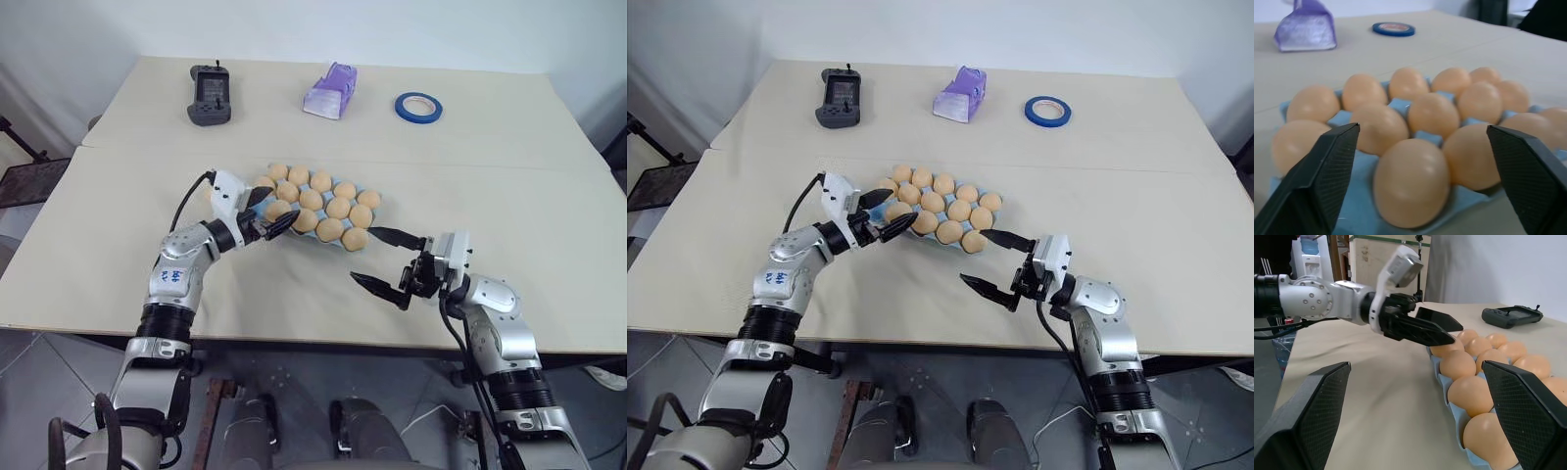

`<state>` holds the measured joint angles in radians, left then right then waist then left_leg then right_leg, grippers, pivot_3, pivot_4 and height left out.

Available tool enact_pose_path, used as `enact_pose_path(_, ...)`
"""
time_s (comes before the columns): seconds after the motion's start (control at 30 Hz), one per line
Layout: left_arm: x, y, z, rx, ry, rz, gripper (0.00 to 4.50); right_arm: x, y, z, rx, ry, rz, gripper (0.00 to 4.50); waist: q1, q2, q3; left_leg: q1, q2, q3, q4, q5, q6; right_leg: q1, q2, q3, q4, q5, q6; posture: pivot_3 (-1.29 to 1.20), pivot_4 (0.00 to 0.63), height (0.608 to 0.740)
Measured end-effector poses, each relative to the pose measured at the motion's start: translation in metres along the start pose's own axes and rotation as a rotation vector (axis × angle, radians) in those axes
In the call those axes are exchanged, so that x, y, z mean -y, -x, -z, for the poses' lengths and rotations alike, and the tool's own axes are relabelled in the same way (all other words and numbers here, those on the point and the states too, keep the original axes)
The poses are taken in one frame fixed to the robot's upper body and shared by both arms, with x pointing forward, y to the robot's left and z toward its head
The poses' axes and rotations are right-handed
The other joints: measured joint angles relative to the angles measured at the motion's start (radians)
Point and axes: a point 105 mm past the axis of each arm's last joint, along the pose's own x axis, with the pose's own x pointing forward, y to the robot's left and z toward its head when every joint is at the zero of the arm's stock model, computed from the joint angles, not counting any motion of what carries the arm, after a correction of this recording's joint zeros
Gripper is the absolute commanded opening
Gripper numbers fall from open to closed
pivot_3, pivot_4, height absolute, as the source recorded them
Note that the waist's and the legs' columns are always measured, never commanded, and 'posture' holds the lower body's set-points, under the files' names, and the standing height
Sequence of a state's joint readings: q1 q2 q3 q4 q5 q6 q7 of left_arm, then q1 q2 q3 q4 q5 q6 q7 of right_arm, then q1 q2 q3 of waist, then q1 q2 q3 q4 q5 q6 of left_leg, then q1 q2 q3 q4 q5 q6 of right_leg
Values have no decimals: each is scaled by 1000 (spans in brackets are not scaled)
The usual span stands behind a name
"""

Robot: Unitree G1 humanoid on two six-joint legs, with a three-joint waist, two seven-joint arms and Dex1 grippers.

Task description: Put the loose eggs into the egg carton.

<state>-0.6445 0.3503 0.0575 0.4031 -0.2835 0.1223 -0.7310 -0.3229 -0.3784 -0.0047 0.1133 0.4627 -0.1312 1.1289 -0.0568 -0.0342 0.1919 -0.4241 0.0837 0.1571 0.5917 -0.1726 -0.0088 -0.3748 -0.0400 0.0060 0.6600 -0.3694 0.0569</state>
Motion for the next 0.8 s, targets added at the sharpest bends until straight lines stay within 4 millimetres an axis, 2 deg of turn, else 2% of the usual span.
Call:
enact_pose_path(0.07,-4,17,-4,1,-28,-10,4295,0,-1,0,2,0,-3,4500,-4,0,0,0,1,0,0,1,1,0,1,0,0,0,0,0,150,740)
enact_pose_path(0.2,-23,66,-3,-17,-34,-107,4295,-1,-1,0,1,0,-13,4500,-4,0,0,1,1,0,-1,0,1,0,1,0,1,0,-1,0,150,740)
enact_pose_path(0.33,-25,121,16,-92,-7,-196,4403,-2,-1,1,-1,-4,-27,4500,-7,0,0,1,0,0,-1,-4,3,0,-2,0,0,0,-1,0,150,740)
enact_pose_path(0.47,-24,166,31,-133,5,-306,4403,-1,-1,3,-5,-11,-38,4500,-3,0,0,1,0,-2,-2,-5,3,0,-4,-1,0,-1,-2,0,150,740)
enact_pose_path(0.6,-18,187,34,-151,-24,-366,4403,-1,-2,5,-8,-14,-55,4500,-1,0,0,1,-1,-3,-4,-5,2,0,-6,-3,-3,-1,-4,0,150,740)
enact_pose_path(0.8,-12,189,36,-141,-25,-406,4403,2,-3,6,-14,-4,-64,4500,-4,0,0,0,-1,-2,-12,-4,2,0,-7,-3,-7,-2,-6,0,150,740)
